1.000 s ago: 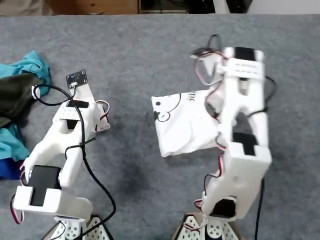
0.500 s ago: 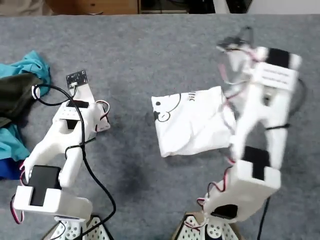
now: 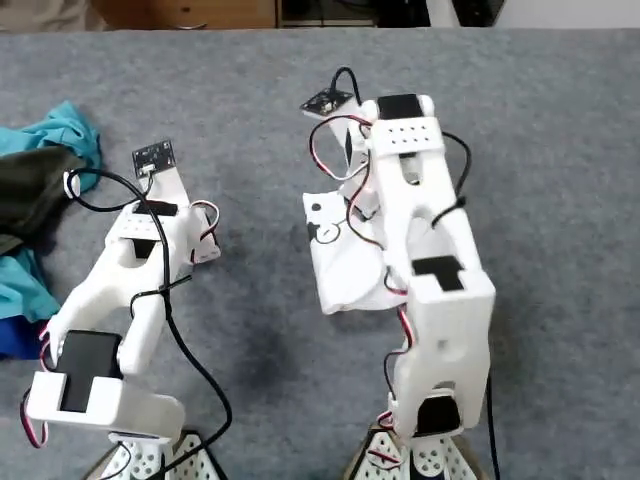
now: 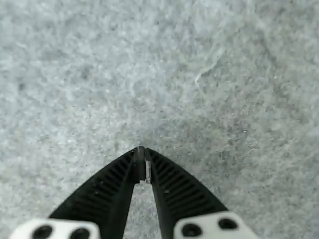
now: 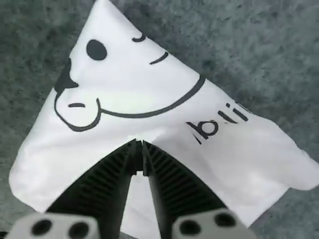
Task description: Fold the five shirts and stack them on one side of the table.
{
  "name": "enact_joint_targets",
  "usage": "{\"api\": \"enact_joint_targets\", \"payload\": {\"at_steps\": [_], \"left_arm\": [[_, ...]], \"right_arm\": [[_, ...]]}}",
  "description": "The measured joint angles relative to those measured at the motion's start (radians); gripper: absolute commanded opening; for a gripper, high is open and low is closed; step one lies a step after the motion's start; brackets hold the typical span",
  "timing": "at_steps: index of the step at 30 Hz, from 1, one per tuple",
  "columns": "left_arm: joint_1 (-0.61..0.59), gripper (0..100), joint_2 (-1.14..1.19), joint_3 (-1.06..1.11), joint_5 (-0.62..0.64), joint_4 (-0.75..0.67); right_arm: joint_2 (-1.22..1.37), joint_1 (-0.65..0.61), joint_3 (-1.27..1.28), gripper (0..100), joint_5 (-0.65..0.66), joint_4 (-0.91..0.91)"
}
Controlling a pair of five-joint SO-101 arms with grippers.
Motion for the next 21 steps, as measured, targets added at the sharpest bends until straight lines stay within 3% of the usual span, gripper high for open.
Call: {"api": "enact_joint_targets", "payload": {"at_steps": [5,10,21], "left_arm": [[0.0,2,0.0,0.0,-0.002,0.0],[0.0,2,0.0,0.0,-0.002,0.0],[0.0,2,0.0,0.0,-0.002,0.0]], "right_arm": [[0.112,0.005,-0.126,0.2,-0.002,0.094],[0.127,0.089,-0.158,0.2,-0.003,0.133],[-0.061,0.288,0.138,0.2,0.063,0.137]]}}
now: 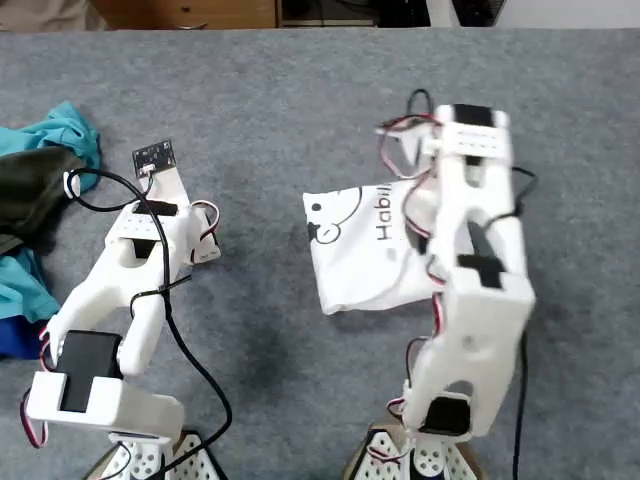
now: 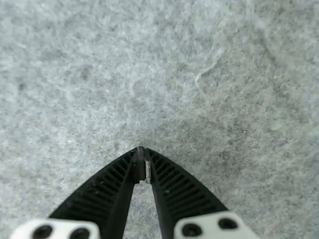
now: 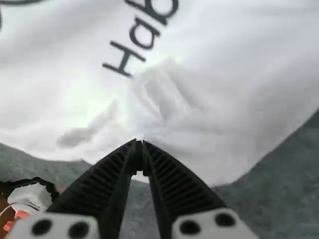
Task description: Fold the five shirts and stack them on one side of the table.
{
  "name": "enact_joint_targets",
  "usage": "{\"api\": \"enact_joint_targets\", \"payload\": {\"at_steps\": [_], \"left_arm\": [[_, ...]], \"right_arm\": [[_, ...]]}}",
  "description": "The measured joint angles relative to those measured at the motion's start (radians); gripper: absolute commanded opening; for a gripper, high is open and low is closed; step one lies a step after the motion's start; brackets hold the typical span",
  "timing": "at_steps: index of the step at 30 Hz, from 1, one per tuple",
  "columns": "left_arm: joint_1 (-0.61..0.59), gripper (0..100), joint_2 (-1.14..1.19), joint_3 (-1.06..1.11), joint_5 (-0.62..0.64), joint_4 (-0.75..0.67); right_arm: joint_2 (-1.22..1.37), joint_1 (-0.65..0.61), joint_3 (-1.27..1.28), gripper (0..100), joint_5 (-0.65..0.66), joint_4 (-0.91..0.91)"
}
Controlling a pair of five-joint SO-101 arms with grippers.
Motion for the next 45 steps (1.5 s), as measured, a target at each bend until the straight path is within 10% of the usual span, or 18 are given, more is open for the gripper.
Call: {"api": "enact_joint_targets", "payload": {"at_steps": [19,33,45], "left_arm": [[0.0,2,0.0,0.0,0.0,0.0],[0.0,2,0.0,0.0,0.0,0.0],[0.0,2,0.0,0.0,0.0,0.0]], "right_arm": [[-0.589,0.318,0.394,0.2,0.172,-0.034],[-0.473,-0.19,0.382,0.3,-0.034,-0.267],[-0.084,-0.117,0.173,0.2,-0.06,-0.19]]}}
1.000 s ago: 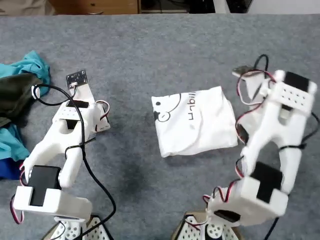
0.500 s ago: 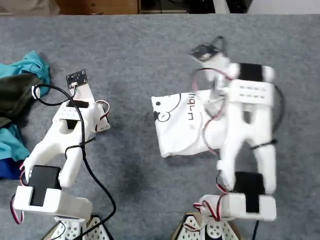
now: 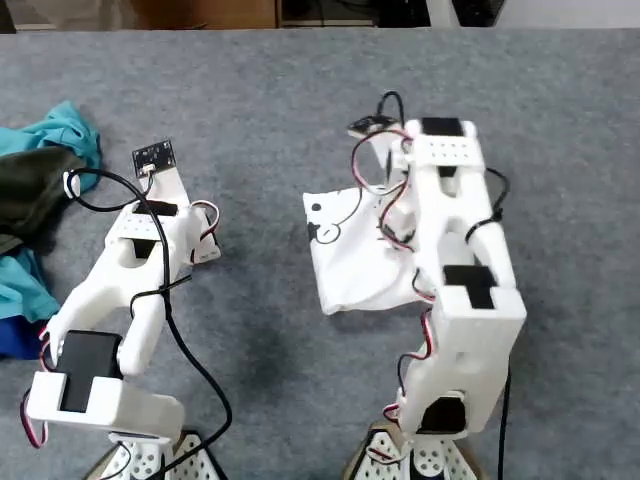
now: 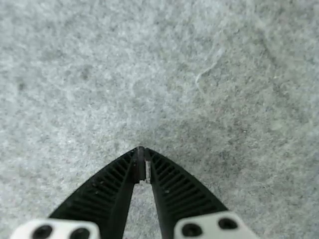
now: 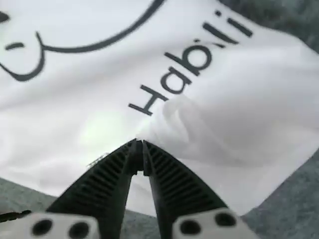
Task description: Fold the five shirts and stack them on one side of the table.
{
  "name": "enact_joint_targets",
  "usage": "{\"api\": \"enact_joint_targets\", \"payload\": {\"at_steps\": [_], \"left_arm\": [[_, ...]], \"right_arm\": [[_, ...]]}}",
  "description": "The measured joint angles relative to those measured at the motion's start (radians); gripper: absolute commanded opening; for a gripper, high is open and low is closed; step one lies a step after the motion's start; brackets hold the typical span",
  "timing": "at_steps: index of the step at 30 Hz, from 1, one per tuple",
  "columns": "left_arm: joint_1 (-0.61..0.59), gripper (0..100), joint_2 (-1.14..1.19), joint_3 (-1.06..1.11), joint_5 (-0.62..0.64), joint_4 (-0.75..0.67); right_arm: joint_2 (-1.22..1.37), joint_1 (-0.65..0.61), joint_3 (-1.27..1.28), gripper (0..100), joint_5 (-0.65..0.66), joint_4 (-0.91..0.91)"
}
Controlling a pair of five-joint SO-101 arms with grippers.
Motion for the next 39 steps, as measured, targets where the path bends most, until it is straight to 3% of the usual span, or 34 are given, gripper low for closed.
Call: {"api": "enact_joint_targets", "payload": {"at_steps": [8,20,24,31,39], "left_arm": [[0.0,2,0.0,0.0,0.0,0.0],[0.0,2,0.0,0.0,0.0,0.0],[0.0,2,0.0,0.0,0.0,0.0],[0.0,2,0.0,0.0,0.0,0.0],[0.0,2,0.0,0.0,0.0,0.0]], "right_arm": [[-0.002,0.12,-0.04,0.2,0.026,0.167],[-0.279,0.351,0.25,0.2,0.175,0.097],[-0.385,0.313,0.245,0.2,0.149,0.049],[-0.393,0.095,0.157,0.3,-0.002,-0.081],[-0.173,0.114,0.149,0.2,-0.015,-0.098]]}}
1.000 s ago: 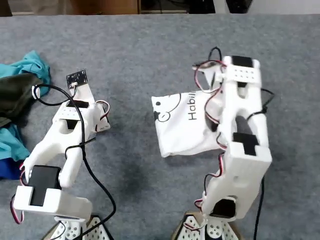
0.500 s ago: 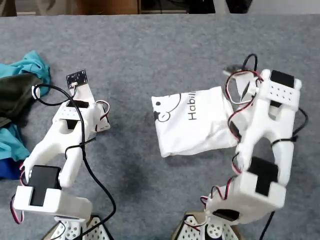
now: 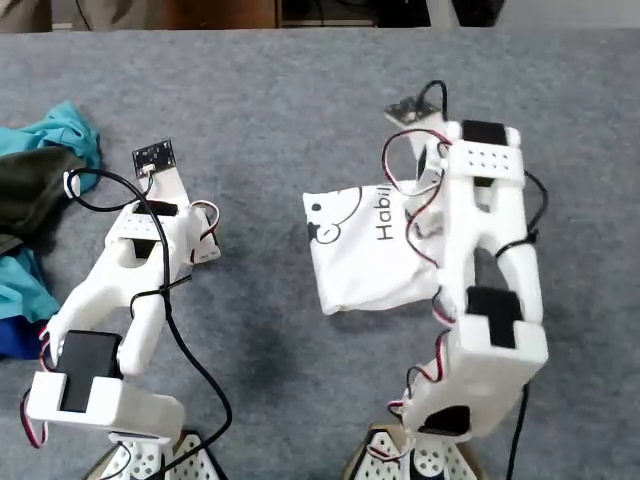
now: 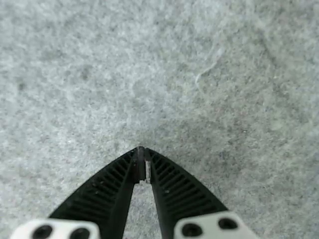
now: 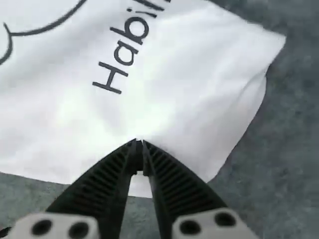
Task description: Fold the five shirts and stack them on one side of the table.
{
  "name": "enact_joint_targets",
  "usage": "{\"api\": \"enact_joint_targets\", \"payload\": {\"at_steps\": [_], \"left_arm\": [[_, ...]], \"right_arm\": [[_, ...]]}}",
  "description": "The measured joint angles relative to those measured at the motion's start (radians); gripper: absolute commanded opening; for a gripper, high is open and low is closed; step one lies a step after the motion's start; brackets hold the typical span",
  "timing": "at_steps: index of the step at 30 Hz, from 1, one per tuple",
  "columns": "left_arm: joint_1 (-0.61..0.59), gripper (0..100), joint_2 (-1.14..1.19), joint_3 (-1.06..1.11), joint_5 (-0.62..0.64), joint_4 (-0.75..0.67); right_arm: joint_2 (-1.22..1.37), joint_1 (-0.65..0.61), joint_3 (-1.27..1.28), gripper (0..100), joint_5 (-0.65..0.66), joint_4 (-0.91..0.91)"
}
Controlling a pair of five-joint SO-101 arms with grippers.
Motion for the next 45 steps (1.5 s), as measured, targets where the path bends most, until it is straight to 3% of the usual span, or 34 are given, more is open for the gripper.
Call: {"api": "enact_joint_targets", "payload": {"at_steps": [5,13,21,24,29,33,36,39,45], "left_arm": [[0.0,2,0.0,0.0,0.0,0.0],[0.0,2,0.0,0.0,0.0,0.0],[0.006,2,0.0,0.0,-0.04,0.0],[0.071,2,-0.037,-0.008,-0.041,0.048],[0.278,2,-0.149,-0.167,-0.043,0.207],[0.408,2,-0.155,-0.331,-0.002,0.209],[0.431,2,-0.074,-0.43,0.078,0.141],[0.439,2,0.094,-0.512,0.118,0.054],[0.439,2,0.506,-0.695,0.127,0.025]], "right_arm": [[0.026,0.107,-0.009,0.2,0.014,0.081],[0.018,0.222,-0.011,0.2,0.195,0.233],[-0.172,0.252,-0.107,0.2,0.18,0.276],[-0.285,0.245,-0.094,0.2,0.17,0.285],[-0.423,0.178,0.078,0.2,0.126,0.279],[-0.456,0.143,0.269,0.2,0.055,0.16],[-0.443,0.121,0.405,0.2,0.041,0.031],[-0.371,0.123,0.512,0.2,0.037,-0.098],[-0.195,0.158,0.526,0.2,0.037,-0.215]]}}
